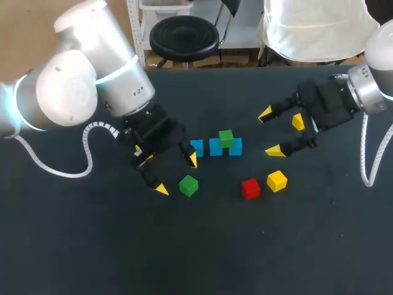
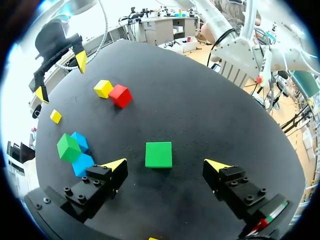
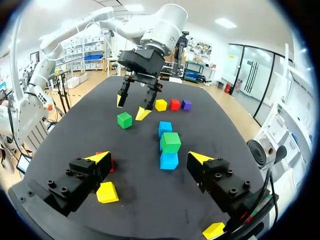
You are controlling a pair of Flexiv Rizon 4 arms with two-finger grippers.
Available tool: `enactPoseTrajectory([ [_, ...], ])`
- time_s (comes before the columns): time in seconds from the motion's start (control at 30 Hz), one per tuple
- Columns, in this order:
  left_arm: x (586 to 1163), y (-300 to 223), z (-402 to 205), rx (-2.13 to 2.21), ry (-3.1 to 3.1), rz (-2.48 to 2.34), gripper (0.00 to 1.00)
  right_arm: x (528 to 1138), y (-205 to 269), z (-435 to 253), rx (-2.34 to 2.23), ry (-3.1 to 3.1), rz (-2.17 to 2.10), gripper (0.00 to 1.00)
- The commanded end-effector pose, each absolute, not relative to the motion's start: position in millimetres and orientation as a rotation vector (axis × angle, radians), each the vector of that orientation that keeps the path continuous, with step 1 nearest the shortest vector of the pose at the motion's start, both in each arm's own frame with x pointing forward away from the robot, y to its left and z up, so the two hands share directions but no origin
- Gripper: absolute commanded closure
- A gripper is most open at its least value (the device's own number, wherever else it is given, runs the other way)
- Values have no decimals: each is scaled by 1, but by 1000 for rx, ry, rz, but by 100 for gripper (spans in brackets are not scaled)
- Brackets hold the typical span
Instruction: Place the blue cubes, place green cubes on the blue cubes, place the yellow cubes on the green cubes, then place the red cubes on the yellow cubes, and place purple cube on the red cubes.
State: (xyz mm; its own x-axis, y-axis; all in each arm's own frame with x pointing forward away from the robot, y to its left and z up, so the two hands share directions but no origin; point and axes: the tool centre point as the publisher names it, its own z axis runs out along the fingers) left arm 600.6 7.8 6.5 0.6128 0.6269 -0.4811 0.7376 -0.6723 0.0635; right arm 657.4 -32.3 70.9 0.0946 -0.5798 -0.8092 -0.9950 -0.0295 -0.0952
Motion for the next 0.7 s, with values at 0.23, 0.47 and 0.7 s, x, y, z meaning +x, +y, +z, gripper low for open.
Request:
enactPoseTrajectory([
  [0.23, 612, 1, -1, 2600, 1141, -630, 4, 657, -33, 71, -1690, 1562, 771, 0],
  [0.47, 609, 4, -8, 2595, 1158, -643, 81, 657, -33, 71, -1690, 1562, 771, 0],
  [0.7, 604, 6, -7, 2585, 1151, -655, 70, 657, -33, 71, -1690, 1562, 771, 0],
])
